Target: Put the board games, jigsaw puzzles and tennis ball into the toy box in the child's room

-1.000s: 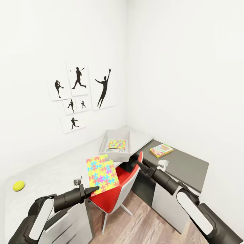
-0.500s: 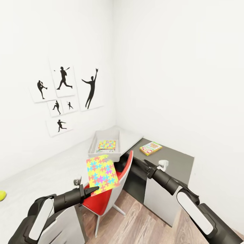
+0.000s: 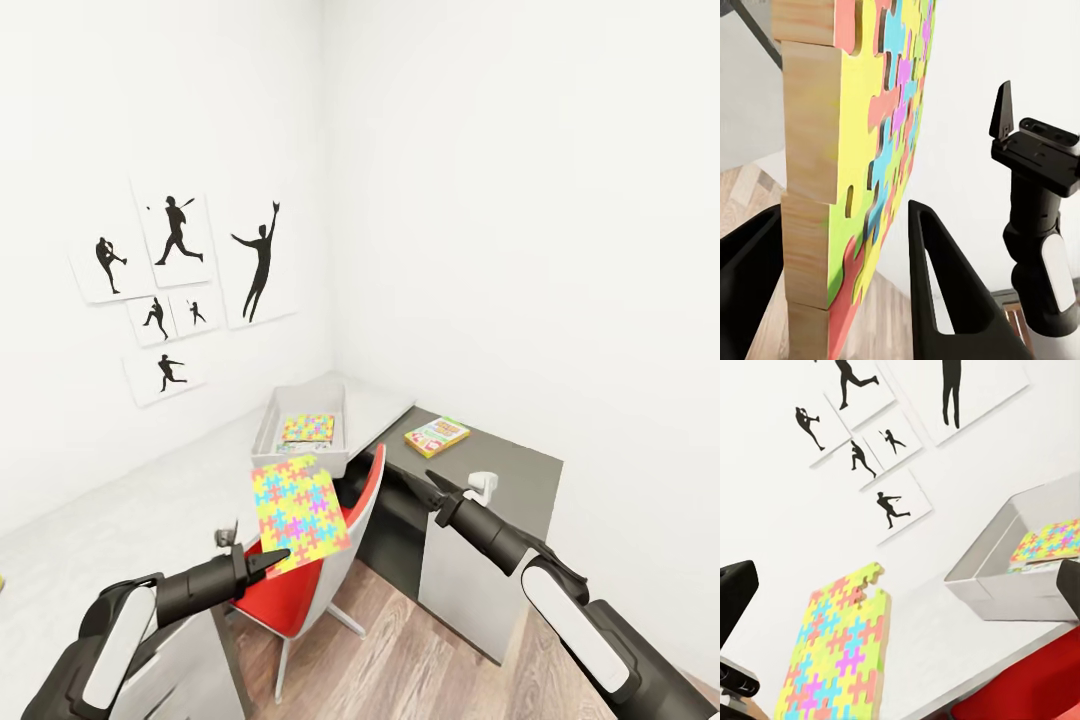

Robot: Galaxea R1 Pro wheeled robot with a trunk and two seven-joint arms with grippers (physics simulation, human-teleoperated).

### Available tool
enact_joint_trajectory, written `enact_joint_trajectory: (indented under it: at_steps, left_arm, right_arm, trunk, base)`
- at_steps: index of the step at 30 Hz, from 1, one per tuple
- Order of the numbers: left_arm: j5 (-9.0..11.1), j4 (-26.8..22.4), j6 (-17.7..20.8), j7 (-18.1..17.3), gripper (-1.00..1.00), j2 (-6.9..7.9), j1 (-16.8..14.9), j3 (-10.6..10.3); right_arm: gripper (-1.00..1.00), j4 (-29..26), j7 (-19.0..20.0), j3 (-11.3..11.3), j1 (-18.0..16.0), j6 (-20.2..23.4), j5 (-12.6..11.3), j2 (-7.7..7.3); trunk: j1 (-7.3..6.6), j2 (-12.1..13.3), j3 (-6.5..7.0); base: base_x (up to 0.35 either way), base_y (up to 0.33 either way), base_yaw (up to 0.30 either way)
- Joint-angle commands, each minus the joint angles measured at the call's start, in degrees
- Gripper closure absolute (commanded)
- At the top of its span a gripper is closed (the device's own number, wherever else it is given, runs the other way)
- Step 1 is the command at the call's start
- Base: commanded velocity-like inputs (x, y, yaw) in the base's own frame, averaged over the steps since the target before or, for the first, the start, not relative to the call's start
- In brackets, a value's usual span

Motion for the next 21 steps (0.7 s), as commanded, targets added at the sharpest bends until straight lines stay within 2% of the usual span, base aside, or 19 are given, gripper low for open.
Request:
enact_joint_trajectory:
  at_steps: [1, 7, 21]
  left_arm:
    - [-0.2, 0.0, 0.2, -0.5, 1.0, -0.02, 0.0, 0.2]
    - [-0.2, 0.2, 0.2, -2.4, 1.0, -0.05, 0.0, 0.8]
    - [-0.2, 0.2, 0.1, -2.7, 1.0, -0.06, 0.0, 0.7]
  right_arm:
    - [-1.0, 0.0, 0.1, 0.1, 0.0, 0.3, -0.6, -0.04]
    - [-1.0, 0.0, 0.1, 0.1, 0.0, 0.3, -0.5, -0.04]
    - [-1.0, 0.0, 0.1, 0.0, 0.0, 0.7, -0.6, -0.04]
  trunk:
    - [0.03, -0.1, -0.06]
    - [0.03, -0.1, -0.06]
    - [0.03, -0.1, -0.95]
  base:
    - [0.02, 0.0, -0.001]
    - [0.212, 0.0, 0.0]
    - [0.317, 0.0, 0.0]
